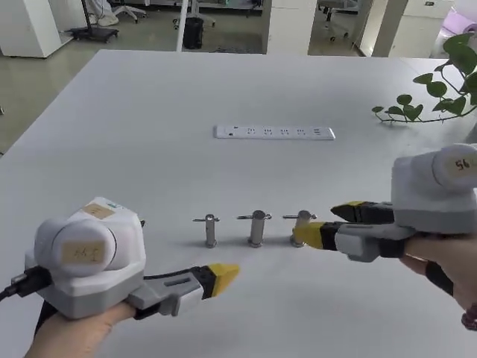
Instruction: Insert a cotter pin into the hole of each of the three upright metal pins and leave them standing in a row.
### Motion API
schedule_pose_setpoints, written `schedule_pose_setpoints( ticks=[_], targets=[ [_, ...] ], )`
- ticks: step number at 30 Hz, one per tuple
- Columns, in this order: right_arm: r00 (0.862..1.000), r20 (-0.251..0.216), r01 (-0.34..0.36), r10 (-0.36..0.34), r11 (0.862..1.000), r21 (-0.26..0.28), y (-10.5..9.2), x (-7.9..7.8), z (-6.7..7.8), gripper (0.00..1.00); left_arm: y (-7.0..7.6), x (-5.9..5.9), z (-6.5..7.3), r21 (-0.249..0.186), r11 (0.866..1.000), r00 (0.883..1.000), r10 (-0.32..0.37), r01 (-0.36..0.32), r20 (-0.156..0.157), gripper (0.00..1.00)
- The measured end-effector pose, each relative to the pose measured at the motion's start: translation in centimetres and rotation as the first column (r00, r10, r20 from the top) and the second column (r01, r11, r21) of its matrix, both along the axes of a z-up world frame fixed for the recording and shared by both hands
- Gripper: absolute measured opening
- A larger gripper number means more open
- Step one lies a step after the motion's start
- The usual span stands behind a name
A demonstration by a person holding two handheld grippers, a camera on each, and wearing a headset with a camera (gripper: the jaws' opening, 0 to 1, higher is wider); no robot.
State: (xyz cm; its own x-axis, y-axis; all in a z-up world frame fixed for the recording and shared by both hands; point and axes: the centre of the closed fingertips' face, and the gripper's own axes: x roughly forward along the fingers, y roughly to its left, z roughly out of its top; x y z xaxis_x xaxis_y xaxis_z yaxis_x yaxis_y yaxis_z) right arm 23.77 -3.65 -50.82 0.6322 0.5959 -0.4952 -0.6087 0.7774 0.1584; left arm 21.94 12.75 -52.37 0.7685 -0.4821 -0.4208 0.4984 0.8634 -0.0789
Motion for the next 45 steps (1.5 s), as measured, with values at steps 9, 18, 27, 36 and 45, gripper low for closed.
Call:
schedule_pose_setpoints(
  ticks=[9, 18, 27, 36, 45],
  targets=[
    [0.995, 0.069, 0.071, -0.071, 0.997, 0.012, 0.1, -0.8, -0.9, 0.61, 0.1, -1.0, -0.4, 0.003, 1.000, 1.000, 0.016, -0.016, 0.005, 0.91],
    [0.991, 0.092, 0.096, -0.093, 0.995, -0.027, -0.1, 0.4, -2.0, 0.72, 0.6, -0.3, -0.1, 0.004, 0.999, 0.997, 0.045, -0.046, 0.061, 0.94],
    [0.992, 0.104, 0.076, -0.068, 0.995, -0.069, 0.4, 0.1, -2.7, 0.78, 0.3, 0.0, 0.1, 0.027, 0.999, 0.997, 0.044, -0.046, 0.064, 0.99],
    [0.992, 0.114, 0.076, -0.060, 0.987, -0.142, 0.4, 0.0, -3.3, 0.79, 0.7, 0.1, 0.0, 0.024, 0.998, 0.996, 0.063, -0.065, 0.055, 0.99],
    [0.991, 0.087, 0.109, -0.100, 0.989, -0.098, 0.0, 0.0, -3.5, 0.77, 1.4, 0.6, 0.9, -0.022, 0.995, 0.990, 0.101, -0.099, 0.102, 0.99]
  ],
)
